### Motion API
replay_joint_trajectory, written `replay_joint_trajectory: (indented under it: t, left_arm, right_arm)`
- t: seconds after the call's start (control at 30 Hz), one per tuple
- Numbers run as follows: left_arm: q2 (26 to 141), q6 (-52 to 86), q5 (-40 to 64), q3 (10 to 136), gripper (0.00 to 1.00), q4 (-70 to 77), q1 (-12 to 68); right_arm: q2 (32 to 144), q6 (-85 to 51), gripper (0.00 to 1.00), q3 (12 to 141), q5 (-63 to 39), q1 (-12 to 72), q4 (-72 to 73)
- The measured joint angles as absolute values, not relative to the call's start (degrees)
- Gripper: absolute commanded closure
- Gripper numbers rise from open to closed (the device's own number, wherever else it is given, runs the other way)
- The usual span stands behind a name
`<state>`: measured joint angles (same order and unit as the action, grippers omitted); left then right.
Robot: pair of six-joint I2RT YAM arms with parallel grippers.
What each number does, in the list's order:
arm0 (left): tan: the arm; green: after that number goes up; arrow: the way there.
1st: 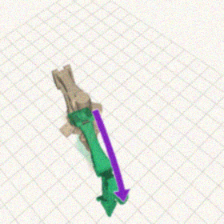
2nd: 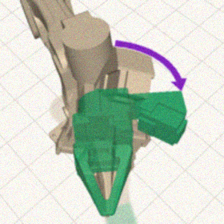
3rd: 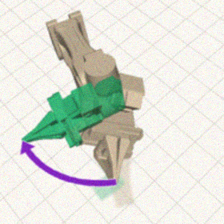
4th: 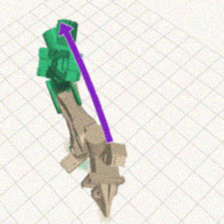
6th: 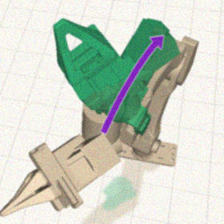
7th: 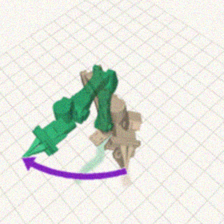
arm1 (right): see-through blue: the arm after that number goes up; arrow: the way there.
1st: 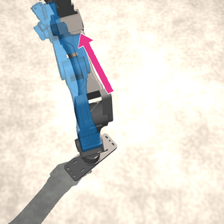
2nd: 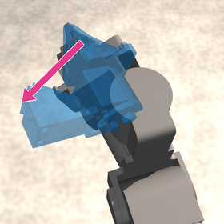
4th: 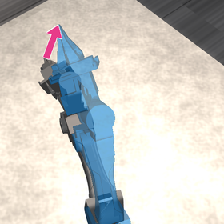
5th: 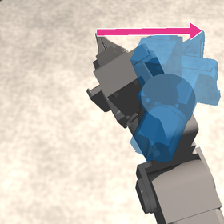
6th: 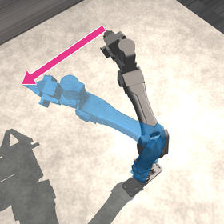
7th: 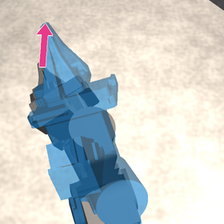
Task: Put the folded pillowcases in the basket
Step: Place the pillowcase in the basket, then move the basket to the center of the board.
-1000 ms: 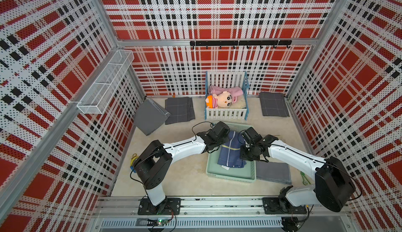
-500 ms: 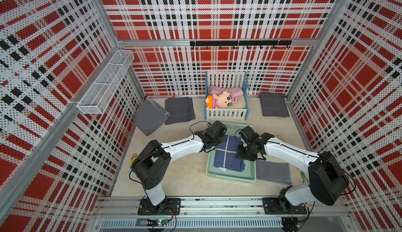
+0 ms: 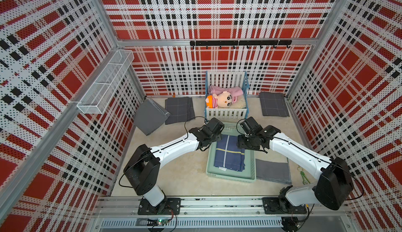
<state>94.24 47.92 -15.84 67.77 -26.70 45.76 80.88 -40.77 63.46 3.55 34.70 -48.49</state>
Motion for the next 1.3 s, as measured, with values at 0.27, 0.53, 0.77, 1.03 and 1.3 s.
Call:
replay_joint_trajectory:
  t: [0.27, 0.53, 0.77, 1.03, 1.3]
  left_arm:
    - [99.81, 47.03, -14.92, 67.79, 0.82, -29.32, 46.06]
    - [98.91, 46.57, -18.26, 67.44, 1.00, -34.28, 46.35]
    - [86.41, 43.55, -20.05, 62.02, 1.00, -42.57, 41.30]
    - [77.17, 37.30, -20.38, 55.72, 0.96, -49.95, 27.75]
    - [77.58, 31.27, -20.80, 54.68, 0.70, -51.48, 18.46]
  right_arm:
    - [80.88, -38.74, 0.35, 64.60, 5.93, 32.64, -49.84]
    - [80.88, -37.95, 0.35, 63.81, 6.26, 31.00, -49.63]
    - [80.88, -37.76, 0.34, 61.32, 5.74, 27.77, -48.53]
    - [83.18, -38.33, 0.35, 59.57, 1.56, 26.06, -45.17]
    - [86.35, -38.48, 0.29, 59.94, 0.69, 26.06, -44.21]
